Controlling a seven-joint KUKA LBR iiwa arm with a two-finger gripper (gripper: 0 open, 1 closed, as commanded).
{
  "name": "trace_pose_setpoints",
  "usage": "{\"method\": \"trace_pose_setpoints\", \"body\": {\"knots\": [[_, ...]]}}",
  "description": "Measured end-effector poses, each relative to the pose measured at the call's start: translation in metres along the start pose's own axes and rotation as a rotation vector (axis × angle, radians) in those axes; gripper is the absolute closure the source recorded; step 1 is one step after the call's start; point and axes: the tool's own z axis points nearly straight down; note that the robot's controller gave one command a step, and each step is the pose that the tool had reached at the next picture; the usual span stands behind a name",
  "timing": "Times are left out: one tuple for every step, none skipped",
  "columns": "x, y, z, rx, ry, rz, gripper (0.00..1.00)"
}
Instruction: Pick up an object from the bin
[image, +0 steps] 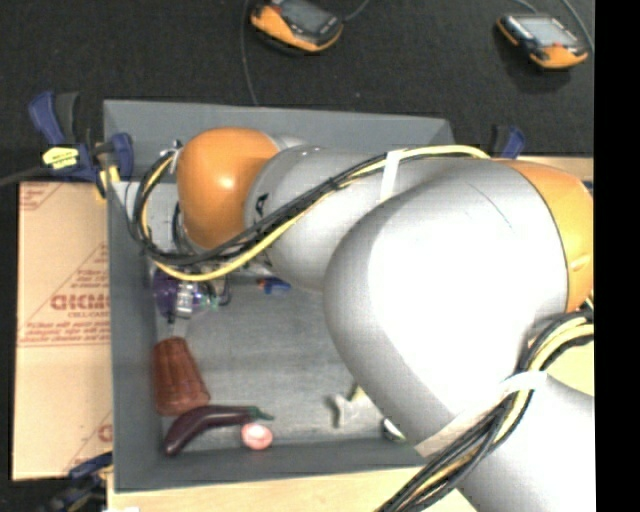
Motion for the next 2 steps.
{"method": "trace_pose_setpoints", "body": {"knots": [[-0.0091,0.0029,-0.0014,-0.005,-0.022,0.131,1.0],[-0.0091,0.0029,-0.0017,-0.005,-0.022,0.131,1.0]]}}
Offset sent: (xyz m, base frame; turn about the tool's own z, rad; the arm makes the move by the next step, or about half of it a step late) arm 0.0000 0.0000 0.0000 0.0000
